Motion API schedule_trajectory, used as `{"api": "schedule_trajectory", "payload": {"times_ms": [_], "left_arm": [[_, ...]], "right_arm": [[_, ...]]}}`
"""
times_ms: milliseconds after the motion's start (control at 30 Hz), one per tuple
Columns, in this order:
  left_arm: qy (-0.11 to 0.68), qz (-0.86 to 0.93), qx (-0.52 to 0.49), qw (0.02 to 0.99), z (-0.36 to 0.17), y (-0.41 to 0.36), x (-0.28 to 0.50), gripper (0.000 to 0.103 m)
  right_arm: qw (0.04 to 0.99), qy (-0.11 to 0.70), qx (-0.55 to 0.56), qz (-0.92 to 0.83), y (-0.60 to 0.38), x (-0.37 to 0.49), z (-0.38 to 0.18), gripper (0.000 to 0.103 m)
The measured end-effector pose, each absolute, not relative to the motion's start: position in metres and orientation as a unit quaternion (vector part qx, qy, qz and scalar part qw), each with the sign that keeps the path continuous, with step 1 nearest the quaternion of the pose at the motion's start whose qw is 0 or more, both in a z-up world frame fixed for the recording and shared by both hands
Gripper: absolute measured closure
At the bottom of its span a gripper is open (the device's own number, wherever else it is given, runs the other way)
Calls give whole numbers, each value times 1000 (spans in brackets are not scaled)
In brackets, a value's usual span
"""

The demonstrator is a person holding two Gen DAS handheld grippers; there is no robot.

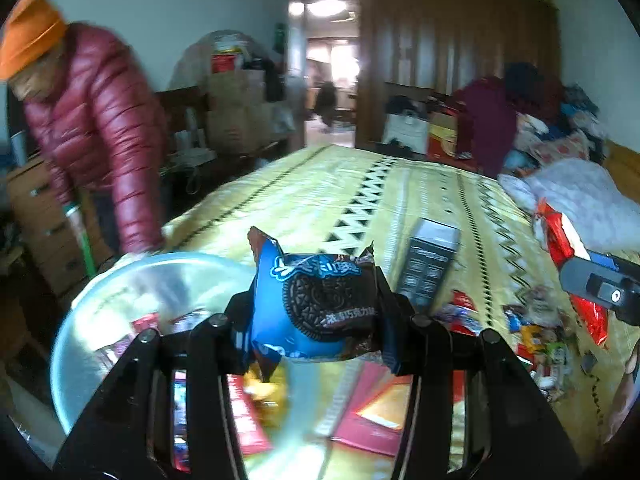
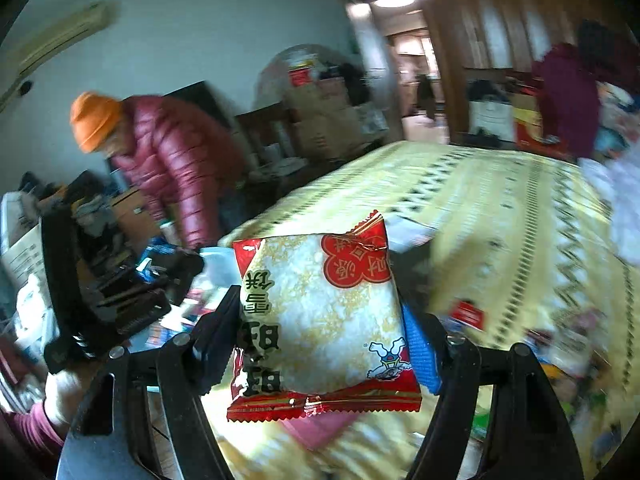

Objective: Organize snacks
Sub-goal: 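Carry the Oreo packet and cracker bag over the glass bowl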

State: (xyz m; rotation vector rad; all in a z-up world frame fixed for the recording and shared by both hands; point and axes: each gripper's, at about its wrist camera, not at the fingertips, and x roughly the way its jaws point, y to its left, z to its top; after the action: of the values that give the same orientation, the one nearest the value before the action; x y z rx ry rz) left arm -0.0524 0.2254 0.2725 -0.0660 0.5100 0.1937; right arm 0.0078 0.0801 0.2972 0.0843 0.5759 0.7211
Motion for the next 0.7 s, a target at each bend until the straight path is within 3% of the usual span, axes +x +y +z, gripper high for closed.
{"api": "schedule_trajectory", "payload": {"times_ms": [300, 700], "left_arm": [[257, 160, -78, 950, 267, 299, -65, 55], [274, 217, -149, 925, 245, 366, -71, 55]], "right_arm": [[854, 296, 15, 428, 207, 17, 314, 27], [812, 348, -17, 469, 311, 26, 287, 27]]}}
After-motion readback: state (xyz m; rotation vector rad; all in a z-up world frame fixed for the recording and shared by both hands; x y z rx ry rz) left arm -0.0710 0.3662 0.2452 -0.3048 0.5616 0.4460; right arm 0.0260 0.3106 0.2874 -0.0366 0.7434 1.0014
